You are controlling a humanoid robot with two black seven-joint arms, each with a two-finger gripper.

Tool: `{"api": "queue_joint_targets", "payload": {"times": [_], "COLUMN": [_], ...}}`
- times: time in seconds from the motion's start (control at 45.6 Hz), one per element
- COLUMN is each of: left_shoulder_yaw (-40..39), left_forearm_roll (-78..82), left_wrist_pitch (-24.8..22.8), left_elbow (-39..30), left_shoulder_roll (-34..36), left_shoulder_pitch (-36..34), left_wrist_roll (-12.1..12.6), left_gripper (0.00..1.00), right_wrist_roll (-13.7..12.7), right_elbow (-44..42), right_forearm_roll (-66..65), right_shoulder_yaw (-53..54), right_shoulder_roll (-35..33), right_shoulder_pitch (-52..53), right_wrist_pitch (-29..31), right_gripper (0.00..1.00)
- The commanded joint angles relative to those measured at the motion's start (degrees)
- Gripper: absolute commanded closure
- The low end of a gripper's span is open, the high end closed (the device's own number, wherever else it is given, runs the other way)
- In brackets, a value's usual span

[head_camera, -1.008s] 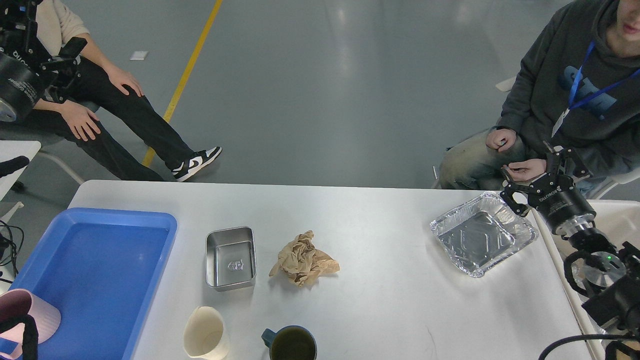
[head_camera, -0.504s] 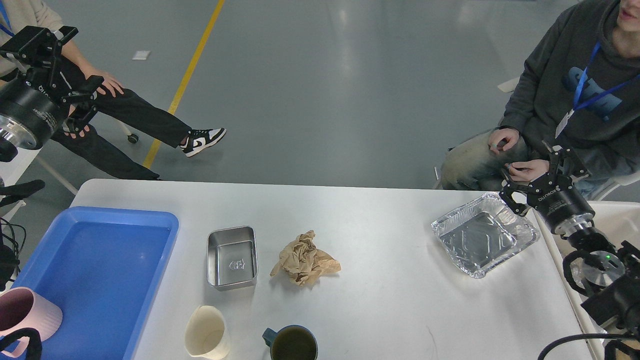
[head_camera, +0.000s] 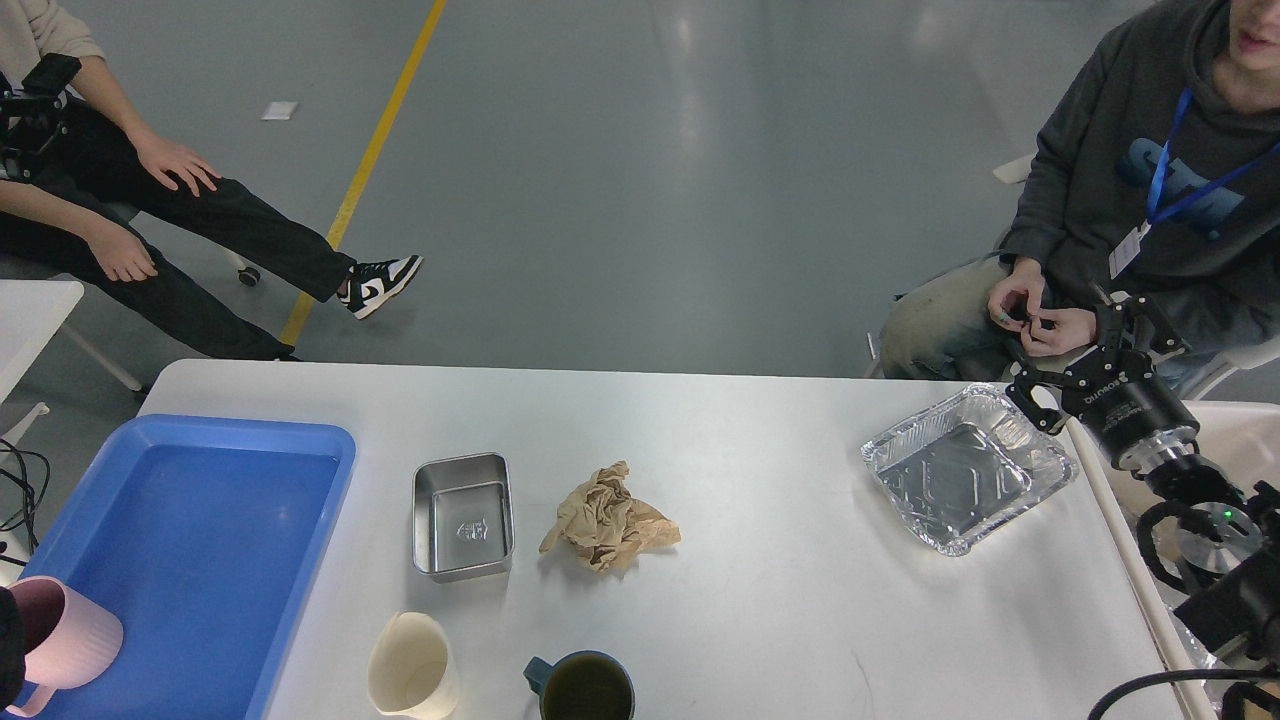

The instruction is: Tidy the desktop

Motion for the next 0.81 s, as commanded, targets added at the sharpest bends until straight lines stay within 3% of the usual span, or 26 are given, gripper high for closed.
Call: {"api": "queue_joint_targets", "payload": {"times": [0.0, 0.175, 0.416, 0.614, 0.789], "left_shoulder_yaw": [-1.64, -1.21, -0.06, 0.55, -0.32], "left_forearm_roll": [-0.17, -0.87, -6.59, -8.25, -13.52], "left_wrist_pitch": [-0.83, -5.67, -7.6, -8.22, -7.96], "left_elbow": [0.41, 1.02, -0.82, -6.18, -13.82], "left_shoulder_roll": [-0.92, 2.15, 8.75, 13.4, 20.96], "left_shoulder_pitch": [-0.99, 1.03, 13.42, 21.85, 34.77], "left_wrist_roll": [0.07, -0.02, -0.02, 0.51, 0.69], "left_gripper": [0.09, 0.09, 0.09, 0.09, 0.09], "right_wrist_roll": [0.08, 0.08, 0.26, 0.26, 0.26], "right_elbow": [-0.01, -0.01, 0.08, 0.08, 0.08], "right_forearm_roll": [0.0, 0.09, 0.18, 0.18, 0.09], "right_shoulder_yaw": [-0.58, -0.58, -0.31, -0.31, -0.4], "right_shoulder_roll": [-0.51, -1.04, -1.66, -1.74, -1.22], "right_shoulder_pitch": [-0.18, -0.26, -0.62, -0.79, -1.23], "right_wrist_pitch": [0.21, 0.38, 0.65, 0.82, 0.91], "right_gripper": [0.0, 0.0, 0.0, 0.0, 0.0]}}
